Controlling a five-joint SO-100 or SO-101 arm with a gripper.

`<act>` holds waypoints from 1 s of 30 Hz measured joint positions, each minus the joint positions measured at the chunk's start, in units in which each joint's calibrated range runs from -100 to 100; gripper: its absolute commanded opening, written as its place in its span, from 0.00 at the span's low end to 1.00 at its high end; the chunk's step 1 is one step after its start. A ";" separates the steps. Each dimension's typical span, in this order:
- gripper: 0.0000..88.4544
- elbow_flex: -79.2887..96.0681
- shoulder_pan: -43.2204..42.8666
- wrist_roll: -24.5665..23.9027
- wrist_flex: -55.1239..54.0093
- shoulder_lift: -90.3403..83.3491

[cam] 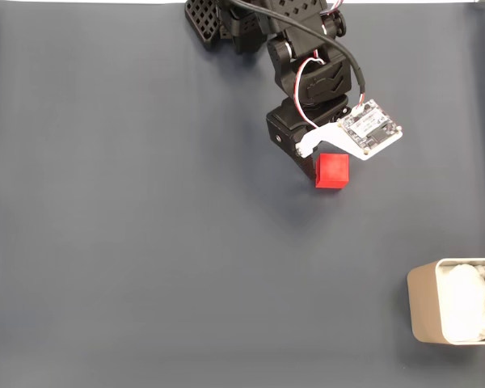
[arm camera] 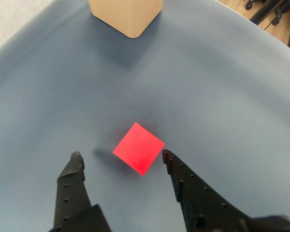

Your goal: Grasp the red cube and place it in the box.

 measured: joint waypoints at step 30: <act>0.43 0.00 -2.74 -0.34 -4.22 4.08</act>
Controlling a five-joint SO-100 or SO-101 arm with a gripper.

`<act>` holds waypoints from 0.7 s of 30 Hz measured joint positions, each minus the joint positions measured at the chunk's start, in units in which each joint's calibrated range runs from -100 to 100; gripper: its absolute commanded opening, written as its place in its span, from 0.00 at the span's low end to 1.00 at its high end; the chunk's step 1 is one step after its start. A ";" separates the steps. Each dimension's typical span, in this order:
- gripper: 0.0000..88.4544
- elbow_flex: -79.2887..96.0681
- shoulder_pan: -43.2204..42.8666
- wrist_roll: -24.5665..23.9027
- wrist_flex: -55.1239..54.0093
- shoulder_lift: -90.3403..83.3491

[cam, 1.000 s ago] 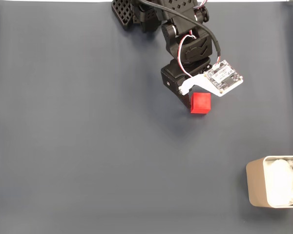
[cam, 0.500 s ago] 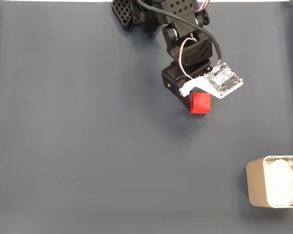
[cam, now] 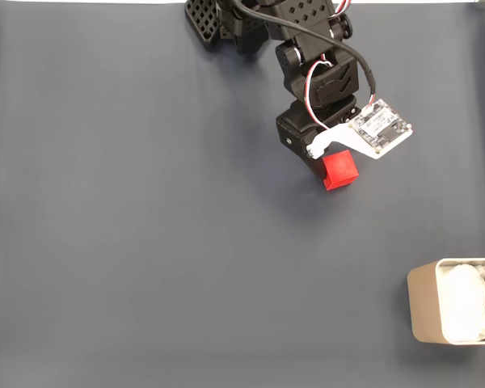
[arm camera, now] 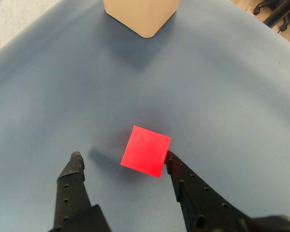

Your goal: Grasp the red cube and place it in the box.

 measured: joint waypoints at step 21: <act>0.43 0.00 -1.63 0.00 -3.74 0.00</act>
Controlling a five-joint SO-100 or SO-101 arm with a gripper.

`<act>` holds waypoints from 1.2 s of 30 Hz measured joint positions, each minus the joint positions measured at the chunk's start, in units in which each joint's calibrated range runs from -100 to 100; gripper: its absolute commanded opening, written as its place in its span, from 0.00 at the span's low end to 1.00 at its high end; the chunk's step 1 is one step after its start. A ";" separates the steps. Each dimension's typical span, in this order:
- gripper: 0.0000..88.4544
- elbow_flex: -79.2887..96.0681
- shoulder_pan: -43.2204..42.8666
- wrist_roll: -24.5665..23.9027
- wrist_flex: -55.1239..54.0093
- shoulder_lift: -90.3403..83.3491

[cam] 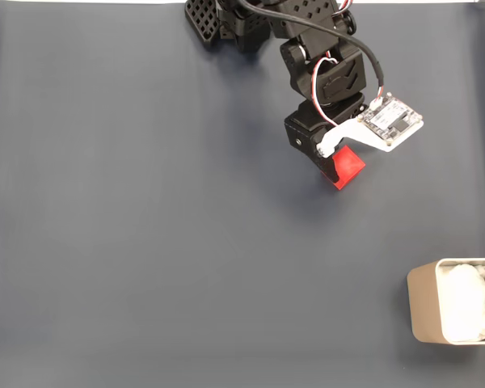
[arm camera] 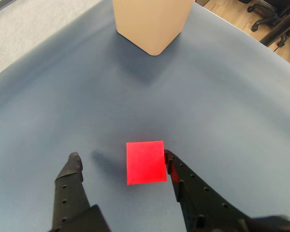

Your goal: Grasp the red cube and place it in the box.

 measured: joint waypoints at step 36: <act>0.11 0.00 -0.07 4.44 0.24 1.56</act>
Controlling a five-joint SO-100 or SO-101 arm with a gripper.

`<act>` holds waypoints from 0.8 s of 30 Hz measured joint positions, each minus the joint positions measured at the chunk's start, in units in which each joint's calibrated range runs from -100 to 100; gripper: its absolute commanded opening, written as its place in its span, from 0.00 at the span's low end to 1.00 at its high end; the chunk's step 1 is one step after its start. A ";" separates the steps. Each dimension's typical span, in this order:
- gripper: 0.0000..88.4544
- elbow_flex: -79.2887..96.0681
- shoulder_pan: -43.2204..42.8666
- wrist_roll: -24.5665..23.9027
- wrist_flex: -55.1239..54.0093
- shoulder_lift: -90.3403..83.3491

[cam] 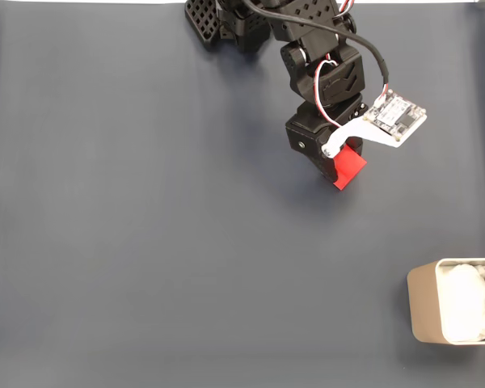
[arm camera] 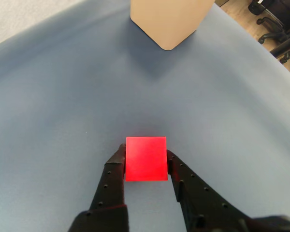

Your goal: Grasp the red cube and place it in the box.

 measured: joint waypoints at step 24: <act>0.06 -2.44 0.07 0.15 12.17 -11.64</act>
